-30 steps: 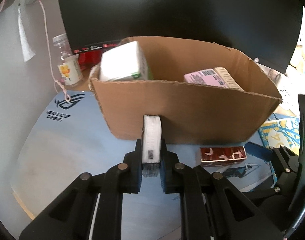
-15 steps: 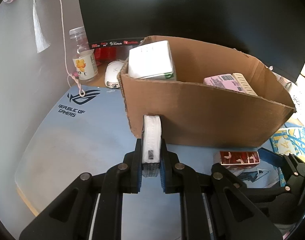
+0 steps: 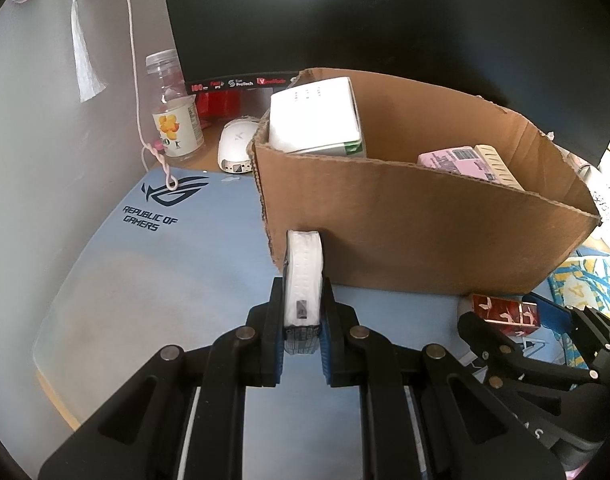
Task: Organize objects
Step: 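Grasp the black stick pack with the left gripper while the right grasps the red crane box, then carry the stick pack with the left gripper while the right carries the red box over the box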
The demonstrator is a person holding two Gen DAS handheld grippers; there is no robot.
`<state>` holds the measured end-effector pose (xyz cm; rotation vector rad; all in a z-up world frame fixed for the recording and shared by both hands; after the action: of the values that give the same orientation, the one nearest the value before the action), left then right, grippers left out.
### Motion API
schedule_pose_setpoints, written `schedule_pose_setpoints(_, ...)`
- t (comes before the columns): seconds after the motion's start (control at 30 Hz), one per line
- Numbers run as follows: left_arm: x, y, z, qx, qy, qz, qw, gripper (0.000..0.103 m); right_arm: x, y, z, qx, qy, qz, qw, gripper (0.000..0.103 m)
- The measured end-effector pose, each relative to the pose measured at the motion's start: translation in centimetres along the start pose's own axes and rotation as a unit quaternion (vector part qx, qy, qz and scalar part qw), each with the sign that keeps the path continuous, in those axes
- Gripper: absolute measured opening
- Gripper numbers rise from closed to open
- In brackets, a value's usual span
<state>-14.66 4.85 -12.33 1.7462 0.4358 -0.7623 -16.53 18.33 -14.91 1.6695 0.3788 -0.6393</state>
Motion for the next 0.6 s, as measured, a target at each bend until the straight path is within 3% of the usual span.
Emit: schedule_pose_setpoints(0.6,-0.5,1.6,1.0,-0.019,0.014,-0.023,0.9995,0.013,0.7,5.7,-0.1,-0.049,0.015,-0.050,0.997,0.081)
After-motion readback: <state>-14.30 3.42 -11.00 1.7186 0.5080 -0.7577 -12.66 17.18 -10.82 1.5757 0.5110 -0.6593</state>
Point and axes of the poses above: each gripper's, at about its wrist camera, not at the fingertips, and y roughly against the way its jaws point, z to its left, x to its underside, the point moved 8 cm from there along -y, roughly the way its jaws point, and after that the axes turned 15 degrees about x, right-handed, at the moved point
